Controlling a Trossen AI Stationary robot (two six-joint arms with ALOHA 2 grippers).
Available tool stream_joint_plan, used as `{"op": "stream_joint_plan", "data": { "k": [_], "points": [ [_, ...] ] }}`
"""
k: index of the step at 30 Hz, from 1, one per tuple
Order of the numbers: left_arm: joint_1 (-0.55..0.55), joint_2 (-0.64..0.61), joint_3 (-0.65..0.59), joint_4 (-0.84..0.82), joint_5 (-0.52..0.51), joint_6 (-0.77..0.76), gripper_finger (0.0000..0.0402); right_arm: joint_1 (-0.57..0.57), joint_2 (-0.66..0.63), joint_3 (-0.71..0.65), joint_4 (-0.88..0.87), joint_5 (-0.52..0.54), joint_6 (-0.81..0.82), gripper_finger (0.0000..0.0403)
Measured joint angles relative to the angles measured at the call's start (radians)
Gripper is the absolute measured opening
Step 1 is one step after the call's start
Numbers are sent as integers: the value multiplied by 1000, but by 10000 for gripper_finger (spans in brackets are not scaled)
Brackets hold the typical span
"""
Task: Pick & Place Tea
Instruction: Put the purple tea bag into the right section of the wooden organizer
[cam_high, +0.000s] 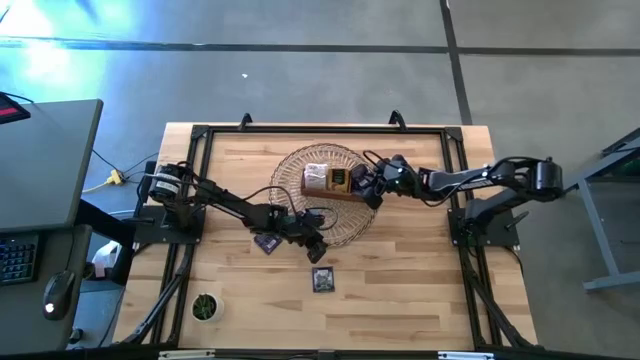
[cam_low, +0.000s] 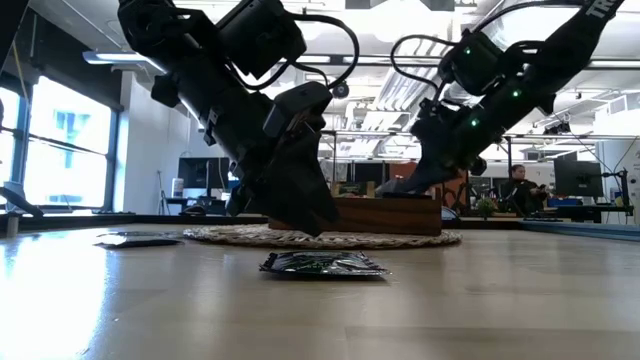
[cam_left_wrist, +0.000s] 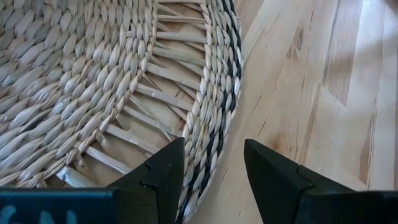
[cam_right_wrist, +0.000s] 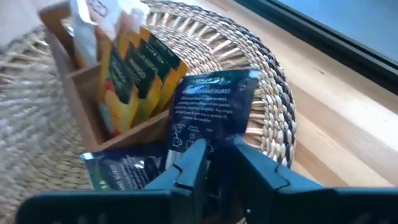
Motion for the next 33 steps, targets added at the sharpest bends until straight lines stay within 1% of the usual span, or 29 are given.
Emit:
{"op": "stream_joint_plan", "data": {
  "k": [5,8,12,15,17,22,27,29,31,33],
  "points": [
    [0,0,0,-4,0,0,166,0,-40,0,-28,-55,2,114],
    [0,0,0,-8,0,0,166,0,-72,0,-58,-75,-10,133],
    [0,0,0,-8,0,0,166,0,-119,0,-100,-76,-14,149],
    [0,0,0,-7,0,0,166,1,-143,0,-120,-90,3,154],
    [0,0,0,-9,1,0,166,1,-161,0,-118,-81,-19,156],
    [0,0,0,-8,1,0,166,1,-192,42,-85,-2,-176,156],
    [0,0,0,-4,0,8,166,-1,-157,114,-62,-2,-369,156],
    [0,0,0,-5,0,8,166,-17,-124,139,-61,-50,-431,156],
    [1,0,0,-5,0,8,166,-34,-76,165,-66,-147,-494,156],
    [1,0,0,-3,0,17,166,-46,-21,197,-66,-211,-551,156]
  ]
}}
